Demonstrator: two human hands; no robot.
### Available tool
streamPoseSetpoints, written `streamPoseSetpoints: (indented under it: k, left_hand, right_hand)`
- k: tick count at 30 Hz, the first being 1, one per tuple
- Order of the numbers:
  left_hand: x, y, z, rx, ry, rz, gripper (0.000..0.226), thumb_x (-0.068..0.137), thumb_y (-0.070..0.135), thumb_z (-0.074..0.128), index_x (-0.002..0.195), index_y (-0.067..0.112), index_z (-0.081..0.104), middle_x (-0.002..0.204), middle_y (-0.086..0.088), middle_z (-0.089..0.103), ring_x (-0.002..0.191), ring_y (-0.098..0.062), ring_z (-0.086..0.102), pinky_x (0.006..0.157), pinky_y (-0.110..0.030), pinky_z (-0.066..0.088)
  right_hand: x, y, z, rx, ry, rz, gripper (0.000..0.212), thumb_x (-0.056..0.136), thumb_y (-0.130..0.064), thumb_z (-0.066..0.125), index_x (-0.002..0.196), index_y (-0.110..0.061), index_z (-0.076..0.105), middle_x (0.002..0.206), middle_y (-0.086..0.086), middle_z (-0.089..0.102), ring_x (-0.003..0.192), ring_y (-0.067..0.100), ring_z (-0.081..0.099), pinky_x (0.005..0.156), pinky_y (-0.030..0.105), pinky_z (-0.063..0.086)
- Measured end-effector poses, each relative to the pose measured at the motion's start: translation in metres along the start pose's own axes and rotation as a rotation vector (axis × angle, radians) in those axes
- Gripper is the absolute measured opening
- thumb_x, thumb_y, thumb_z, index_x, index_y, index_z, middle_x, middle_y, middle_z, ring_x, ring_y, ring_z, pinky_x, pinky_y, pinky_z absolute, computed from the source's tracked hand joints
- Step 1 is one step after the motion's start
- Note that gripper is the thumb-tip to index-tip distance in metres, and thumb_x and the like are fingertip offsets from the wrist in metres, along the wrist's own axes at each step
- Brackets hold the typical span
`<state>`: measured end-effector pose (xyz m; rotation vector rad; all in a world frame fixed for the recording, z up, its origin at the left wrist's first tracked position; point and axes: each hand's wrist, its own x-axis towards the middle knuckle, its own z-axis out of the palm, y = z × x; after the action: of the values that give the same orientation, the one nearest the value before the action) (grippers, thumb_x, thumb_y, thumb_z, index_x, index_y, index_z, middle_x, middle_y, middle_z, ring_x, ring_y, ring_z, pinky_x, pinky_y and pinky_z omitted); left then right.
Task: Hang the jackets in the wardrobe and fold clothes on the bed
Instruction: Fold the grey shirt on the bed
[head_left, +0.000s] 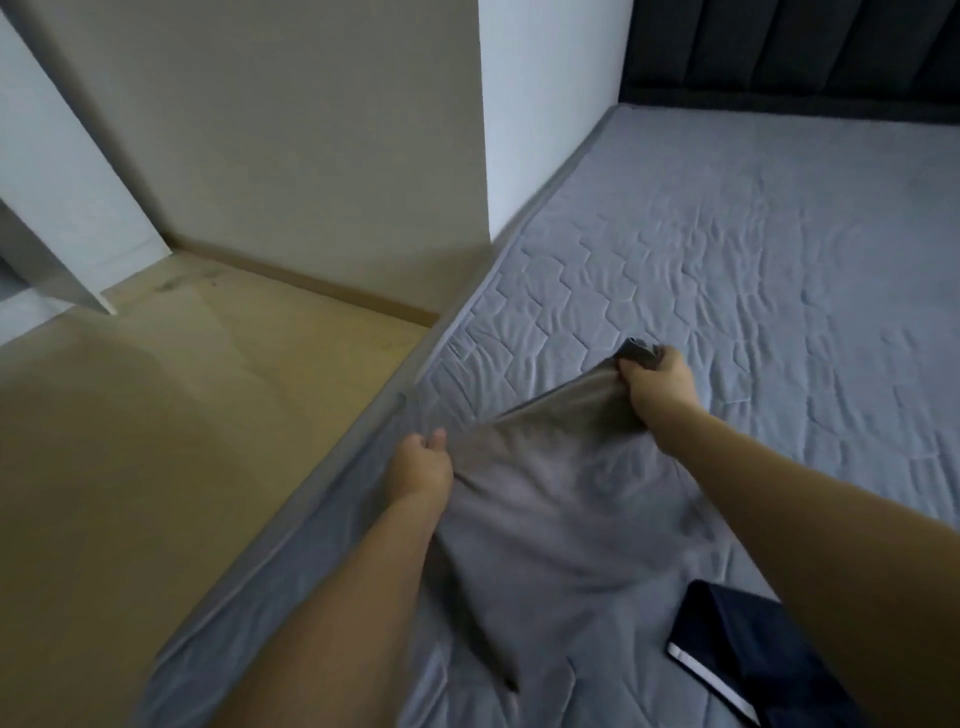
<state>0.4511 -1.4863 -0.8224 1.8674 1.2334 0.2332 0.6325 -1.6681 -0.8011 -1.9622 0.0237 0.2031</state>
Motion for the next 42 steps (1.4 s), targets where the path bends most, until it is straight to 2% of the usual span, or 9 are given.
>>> streamPoseSetpoints:
  k: [4, 8, 11, 16, 22, 27, 31, 37, 42]
  left_hand:
    - [-0.036, 0.108, -0.160, -0.067, -0.116, 0.091, 0.058, 0.088, 0.059, 0.057, 0.081, 0.003, 0.069, 0.085, -0.011, 0.071, 0.083, -0.027, 0.065, 0.074, -0.033, 0.052]
    - [-0.076, 0.214, -0.366, -0.034, -0.294, 0.207, 0.031, 0.084, 0.035, 0.073, 0.070, 0.013, 0.058, 0.060, 0.007, 0.058, 0.057, -0.006, 0.055, 0.046, -0.014, 0.038]
    - [-0.101, 0.280, -0.521, 0.060, -0.160, 0.276, 0.020, 0.089, 0.015, 0.068, 0.074, 0.006, 0.059, 0.069, -0.003, 0.057, 0.063, -0.010, 0.054, 0.056, -0.021, 0.038]
    - [-0.132, 0.336, -0.711, 0.147, 0.176, 0.275, 0.012, 0.087, 0.004, 0.054, 0.081, -0.004, 0.061, 0.076, -0.014, 0.059, 0.072, -0.023, 0.054, 0.061, -0.032, 0.038]
    - [-0.131, 0.330, -0.861, 0.129, 0.562, 0.182, 0.031, 0.086, -0.002, 0.039, 0.059, 0.013, 0.033, 0.060, -0.005, 0.033, 0.056, -0.021, 0.032, 0.052, -0.030, 0.020]
    - [-0.077, 0.308, -0.949, -0.005, 0.792, 0.071, 0.020, 0.087, 0.001, 0.043, 0.077, 0.007, 0.060, 0.084, -0.013, 0.061, 0.078, -0.032, 0.056, 0.065, -0.032, 0.042]
    - [-0.006, 0.293, -1.020, -0.232, 0.967, 0.019, 0.029, 0.089, 0.003, 0.048, 0.107, 0.007, 0.070, 0.111, -0.017, 0.067, 0.099, -0.036, 0.061, 0.077, -0.032, 0.047]
    - [0.098, 0.285, -1.137, -0.369, 1.069, -0.039, 0.028, 0.093, 0.004, 0.050, 0.116, -0.007, 0.061, 0.119, -0.024, 0.061, 0.108, -0.039, 0.058, 0.083, -0.037, 0.046]
    - [0.178, 0.283, -1.218, -0.155, 1.111, 0.008, 0.023, 0.092, 0.001, 0.047, 0.108, -0.006, 0.061, 0.116, -0.025, 0.062, 0.106, -0.039, 0.058, 0.078, -0.035, 0.043]
  right_hand:
    - [-0.048, -0.173, -0.027, 0.117, -0.159, -0.025, 0.029, 0.094, -0.015, 0.057, 0.122, -0.013, 0.053, 0.096, 0.005, 0.055, 0.082, 0.018, 0.051, 0.069, 0.026, 0.041]
    - [-0.109, -0.375, -0.049, 0.150, -0.296, -0.057, 0.022, 0.096, -0.018, 0.052, 0.117, -0.013, 0.051, 0.099, 0.008, 0.054, 0.082, 0.019, 0.049, 0.072, 0.031, 0.039]
    - [-0.173, -0.526, -0.040, 0.203, -0.266, -0.156, 0.013, 0.094, -0.024, 0.047, 0.101, -0.013, 0.050, 0.090, 0.005, 0.052, 0.082, 0.021, 0.046, 0.066, 0.030, 0.035]
    - [-0.287, -0.706, 0.009, 0.272, -0.176, -0.200, 0.024, 0.096, -0.031, 0.037, 0.102, -0.010, 0.047, 0.097, 0.010, 0.057, 0.099, 0.031, 0.052, 0.088, 0.038, 0.041]
    - [-0.367, -0.819, 0.098, 0.294, -0.331, -0.327, 0.024, 0.098, -0.031, 0.036, 0.103, -0.009, 0.044, 0.101, 0.011, 0.051, 0.099, 0.030, 0.050, 0.089, 0.041, 0.040]
    - [-0.393, -0.886, 0.194, 0.404, -0.472, -0.344, 0.018, 0.097, -0.028, 0.040, 0.100, -0.011, 0.045, 0.084, 0.002, 0.047, 0.089, 0.024, 0.046, 0.079, 0.034, 0.035]
    - [-0.397, -0.938, 0.293, 0.462, -0.602, -0.396, 0.028, 0.098, -0.031, 0.045, 0.117, -0.011, 0.046, 0.103, 0.004, 0.051, 0.094, 0.021, 0.047, 0.083, 0.032, 0.035]
    - [-0.389, -1.019, 0.443, 0.445, -0.676, -0.540, 0.010, 0.099, -0.020, 0.046, 0.108, -0.016, 0.048, 0.100, 0.002, 0.054, 0.095, 0.020, 0.051, 0.085, 0.031, 0.039]
    - [-0.399, -1.093, 0.562, 0.494, -0.615, -0.584, 0.021, 0.100, -0.023, 0.042, 0.119, -0.016, 0.050, 0.101, -0.003, 0.054, 0.093, 0.019, 0.051, 0.083, 0.030, 0.039]
